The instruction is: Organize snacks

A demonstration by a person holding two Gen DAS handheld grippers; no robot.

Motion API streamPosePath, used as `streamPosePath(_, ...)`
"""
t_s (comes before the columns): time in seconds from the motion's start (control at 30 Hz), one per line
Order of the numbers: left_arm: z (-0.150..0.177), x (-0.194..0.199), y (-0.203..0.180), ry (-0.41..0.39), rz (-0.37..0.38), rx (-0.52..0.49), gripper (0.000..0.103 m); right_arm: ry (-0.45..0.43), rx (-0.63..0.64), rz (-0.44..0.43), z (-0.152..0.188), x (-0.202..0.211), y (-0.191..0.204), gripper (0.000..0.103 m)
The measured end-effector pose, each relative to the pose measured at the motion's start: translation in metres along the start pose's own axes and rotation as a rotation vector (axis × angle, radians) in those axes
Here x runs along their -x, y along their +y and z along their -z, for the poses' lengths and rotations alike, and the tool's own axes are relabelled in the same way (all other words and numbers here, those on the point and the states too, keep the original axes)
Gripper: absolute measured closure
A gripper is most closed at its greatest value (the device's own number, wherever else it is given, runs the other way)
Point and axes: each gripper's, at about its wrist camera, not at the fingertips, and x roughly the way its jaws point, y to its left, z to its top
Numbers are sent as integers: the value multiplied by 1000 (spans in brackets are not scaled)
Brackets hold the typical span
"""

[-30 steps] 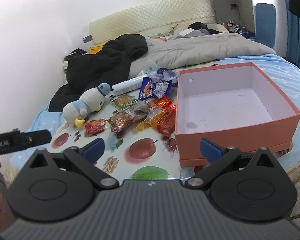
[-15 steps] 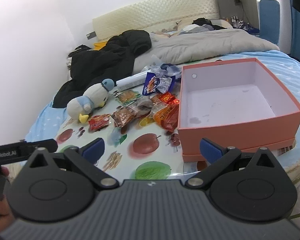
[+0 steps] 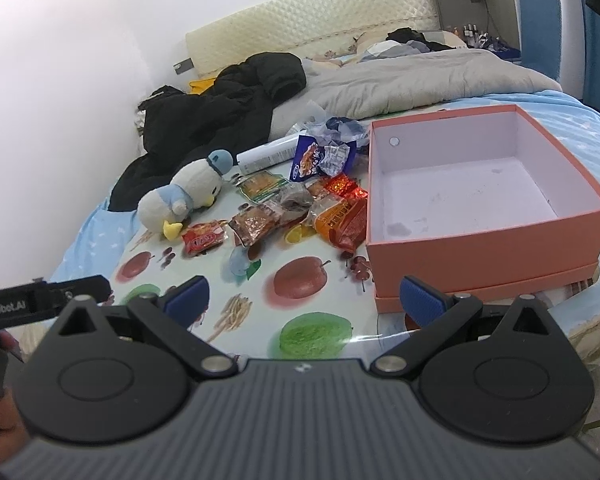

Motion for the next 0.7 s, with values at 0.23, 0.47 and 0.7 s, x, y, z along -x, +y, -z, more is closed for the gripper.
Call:
streamPosePath(0.23, -2, 0, 1, 5, 14, 8, 0, -29, 44, 11, 3, 2, 10, 2)
streamPosePath(0.47, -1, -8, 2, 22, 23, -8, 0, -23, 38, -17, 8, 0, 10, 5)
streamPosePath(0.7, -1, -14, 2, 29, 22, -15, 0, -21, 21, -18, 9, -4, 8, 15)
